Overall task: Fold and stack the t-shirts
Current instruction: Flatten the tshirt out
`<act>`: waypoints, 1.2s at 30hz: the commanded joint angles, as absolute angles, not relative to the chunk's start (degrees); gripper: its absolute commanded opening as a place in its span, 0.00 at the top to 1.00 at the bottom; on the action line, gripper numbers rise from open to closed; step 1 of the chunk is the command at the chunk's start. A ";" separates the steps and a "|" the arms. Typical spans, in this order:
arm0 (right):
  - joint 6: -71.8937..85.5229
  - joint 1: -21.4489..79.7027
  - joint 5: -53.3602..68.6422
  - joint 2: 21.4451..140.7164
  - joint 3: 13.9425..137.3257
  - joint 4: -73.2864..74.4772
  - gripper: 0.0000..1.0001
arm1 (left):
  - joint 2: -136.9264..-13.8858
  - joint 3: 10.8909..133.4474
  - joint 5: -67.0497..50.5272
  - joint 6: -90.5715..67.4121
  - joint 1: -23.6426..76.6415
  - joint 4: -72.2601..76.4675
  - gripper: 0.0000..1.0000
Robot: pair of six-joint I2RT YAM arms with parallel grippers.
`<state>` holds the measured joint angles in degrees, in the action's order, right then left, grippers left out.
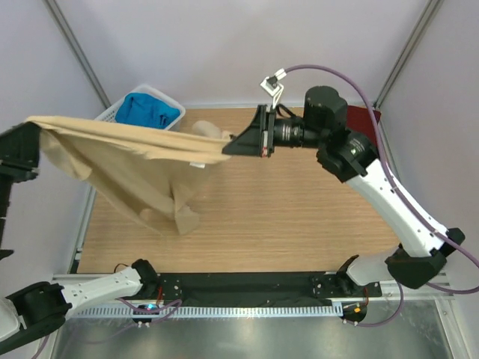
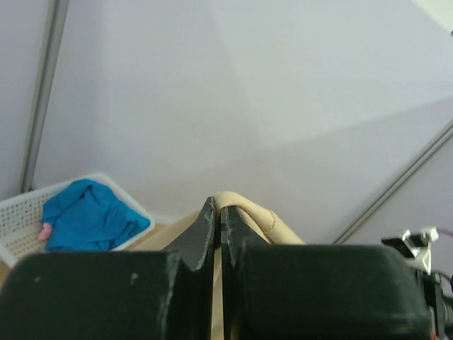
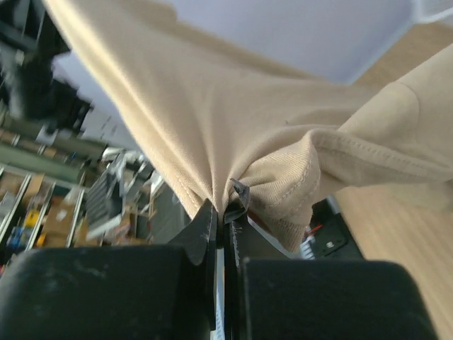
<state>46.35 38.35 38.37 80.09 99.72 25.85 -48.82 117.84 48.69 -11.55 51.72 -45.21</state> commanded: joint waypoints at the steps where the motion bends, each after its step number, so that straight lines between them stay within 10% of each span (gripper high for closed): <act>1: 46.84 43.58 41.22 72.17 96.08 19.25 0.99 | -50.00 123.39 51.33 -5.54 51.24 -35.77 1.00; 7: 55.10 50.18 40.61 64.17 86.67 13.80 0.99 | -52.64 115.59 49.39 2.00 51.33 -24.98 1.00; 14: 47.98 49.92 5.69 63.01 85.17 46.07 0.99 | -63.70 96.25 50.28 3.44 50.89 -6.86 1.00; 22: 52.56 25.10 -0.81 61.26 63.21 47.73 0.99 | -89.27 89.12 37.98 -6.77 42.98 -1.42 1.00; 33: 35.62 6.17 0.26 86.26 65.27 38.05 0.98 | -134.43 128.90 27.34 -8.44 37.01 -14.13 0.99; 36: 32.09 4.49 -2.99 94.01 72.04 41.74 0.91 | -132.64 129.11 27.50 -12.56 34.81 -13.44 0.43</act>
<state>39.55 6.22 1.37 89.06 64.71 40.42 -137.14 124.46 26.92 -8.43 37.87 -13.47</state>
